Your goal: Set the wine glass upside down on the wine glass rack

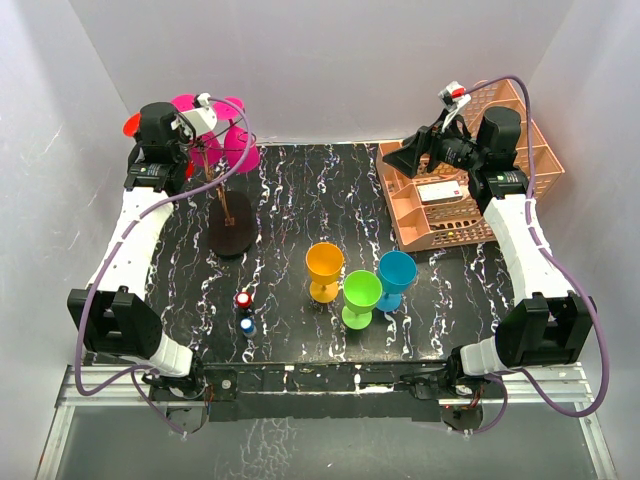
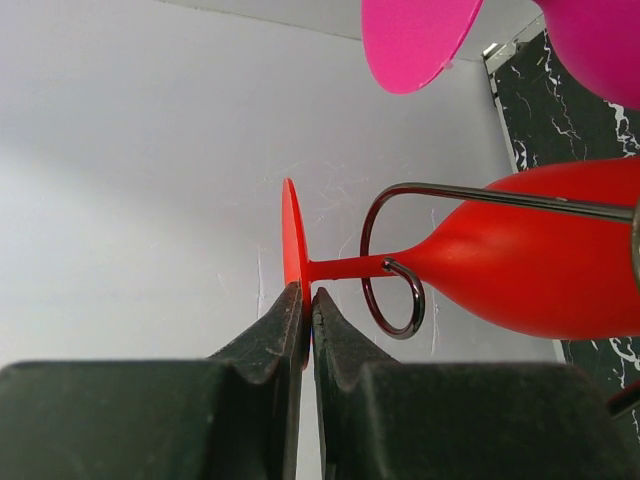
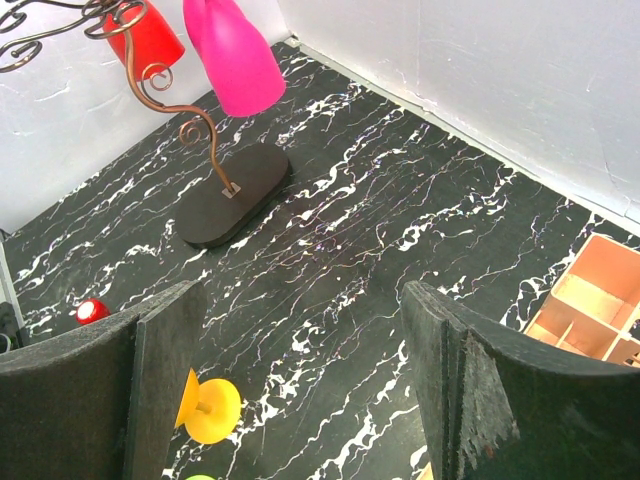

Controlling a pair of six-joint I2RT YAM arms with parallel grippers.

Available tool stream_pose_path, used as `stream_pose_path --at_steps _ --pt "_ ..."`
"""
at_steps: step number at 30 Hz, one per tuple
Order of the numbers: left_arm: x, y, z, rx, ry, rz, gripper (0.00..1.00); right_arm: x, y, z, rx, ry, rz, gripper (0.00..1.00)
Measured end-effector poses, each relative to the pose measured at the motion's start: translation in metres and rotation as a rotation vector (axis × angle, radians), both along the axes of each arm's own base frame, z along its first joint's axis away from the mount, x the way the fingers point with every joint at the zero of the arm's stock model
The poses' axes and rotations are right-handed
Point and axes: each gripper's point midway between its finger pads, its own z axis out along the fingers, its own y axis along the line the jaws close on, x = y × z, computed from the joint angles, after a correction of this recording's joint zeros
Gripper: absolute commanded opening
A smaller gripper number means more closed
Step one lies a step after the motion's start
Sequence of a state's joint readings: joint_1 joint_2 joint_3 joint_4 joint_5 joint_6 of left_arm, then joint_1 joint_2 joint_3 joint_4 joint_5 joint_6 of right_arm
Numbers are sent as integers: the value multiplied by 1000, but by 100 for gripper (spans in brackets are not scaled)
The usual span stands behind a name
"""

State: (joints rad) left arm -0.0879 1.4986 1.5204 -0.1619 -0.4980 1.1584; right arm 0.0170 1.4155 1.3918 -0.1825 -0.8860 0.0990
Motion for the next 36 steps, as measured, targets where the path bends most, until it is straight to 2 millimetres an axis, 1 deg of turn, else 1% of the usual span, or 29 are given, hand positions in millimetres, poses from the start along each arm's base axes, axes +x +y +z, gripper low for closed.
stream_pose_path --at_steps 14,31,36 --pt "-3 -3 -14 -35 35 -12 7 0 0 0 0 1 1 86" --pt "-6 -9 -15 -67 32 -29 9 -1 0 0 3 3 3 86" --pt "-7 -10 -19 -78 44 -30 9 0 0 0 4 1 3 86"
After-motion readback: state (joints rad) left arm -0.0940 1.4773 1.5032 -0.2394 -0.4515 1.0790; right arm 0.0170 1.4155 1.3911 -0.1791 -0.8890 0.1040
